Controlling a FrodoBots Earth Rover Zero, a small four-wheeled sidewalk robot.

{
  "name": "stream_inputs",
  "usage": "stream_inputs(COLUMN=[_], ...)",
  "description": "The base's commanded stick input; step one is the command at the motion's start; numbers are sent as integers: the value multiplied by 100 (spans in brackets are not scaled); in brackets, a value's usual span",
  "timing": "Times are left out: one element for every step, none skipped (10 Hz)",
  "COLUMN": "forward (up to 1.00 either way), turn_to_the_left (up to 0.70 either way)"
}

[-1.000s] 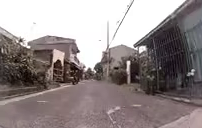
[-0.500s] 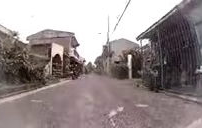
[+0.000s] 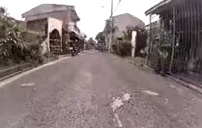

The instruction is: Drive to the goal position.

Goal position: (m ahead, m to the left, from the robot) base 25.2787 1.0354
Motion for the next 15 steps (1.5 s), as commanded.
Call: stream_inputs(forward=[50,50,50,50,50,50,50,50,50,50,50,50,50,50,50], turn_to_the_left=[0,0,0,0,0,0,0,0,0,0,0,0,0,0,0])
